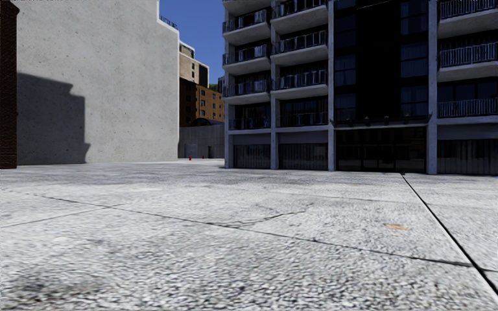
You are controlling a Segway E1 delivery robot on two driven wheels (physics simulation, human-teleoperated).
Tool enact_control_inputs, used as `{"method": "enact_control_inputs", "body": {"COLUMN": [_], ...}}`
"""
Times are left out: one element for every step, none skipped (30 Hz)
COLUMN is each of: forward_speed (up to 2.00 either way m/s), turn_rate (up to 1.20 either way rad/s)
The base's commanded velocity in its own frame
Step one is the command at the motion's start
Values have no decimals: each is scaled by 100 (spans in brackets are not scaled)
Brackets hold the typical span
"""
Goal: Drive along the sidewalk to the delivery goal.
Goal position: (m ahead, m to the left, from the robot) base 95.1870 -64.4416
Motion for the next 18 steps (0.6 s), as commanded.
{"method": "enact_control_inputs", "body": {"forward_speed": [103, 103, 103, 104, 104, 104, 104, 105, 105, 106, 106, 106, 107, 107, 108, 108, 108, 108], "turn_rate": [-37, -37, -37, -37, -37, -37, -37, -37, -37, -37, -37, -37, -37, -37, -37, -37, -37, -37]}}
